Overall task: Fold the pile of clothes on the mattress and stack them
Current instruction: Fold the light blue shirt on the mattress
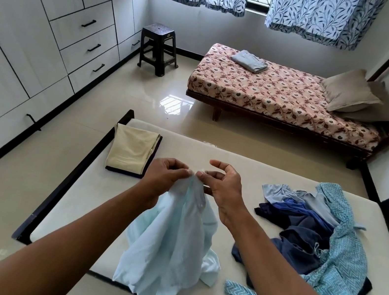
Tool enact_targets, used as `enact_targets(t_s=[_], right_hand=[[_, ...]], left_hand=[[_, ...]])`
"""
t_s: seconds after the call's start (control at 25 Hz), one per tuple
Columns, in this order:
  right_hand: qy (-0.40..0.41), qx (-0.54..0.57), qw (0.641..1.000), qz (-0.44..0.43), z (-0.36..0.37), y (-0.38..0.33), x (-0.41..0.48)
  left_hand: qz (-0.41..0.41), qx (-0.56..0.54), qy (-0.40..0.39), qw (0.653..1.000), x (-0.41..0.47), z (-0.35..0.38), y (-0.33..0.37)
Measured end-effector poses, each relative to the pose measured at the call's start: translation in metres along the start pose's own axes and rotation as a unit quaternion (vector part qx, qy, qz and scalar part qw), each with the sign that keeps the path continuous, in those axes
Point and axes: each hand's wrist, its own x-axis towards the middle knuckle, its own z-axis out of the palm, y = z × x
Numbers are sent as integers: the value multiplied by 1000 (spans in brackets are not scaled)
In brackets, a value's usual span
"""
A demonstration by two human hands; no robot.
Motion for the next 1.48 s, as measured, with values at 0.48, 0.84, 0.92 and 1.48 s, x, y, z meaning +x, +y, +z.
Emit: enact_targets(t_s=[0.48, 0.84, 0.92, 1.48], right_hand=[[72, 13, 995, -62, -12, 1, -6], [58, -129, 973, -184, -2, 0, -8], [69, -149, 968, -192, -2, 0, -8], [53, -174, 960, -213, 4, -1, -11]], left_hand=[[62, 56, 41, 996, 6, -6, -7], [122, 72, 19, 990, -6, 2, 12], [114, 57, 20, 992, -9, 2, 14], [100, 108, 22, 989, -11, -5, 19]])
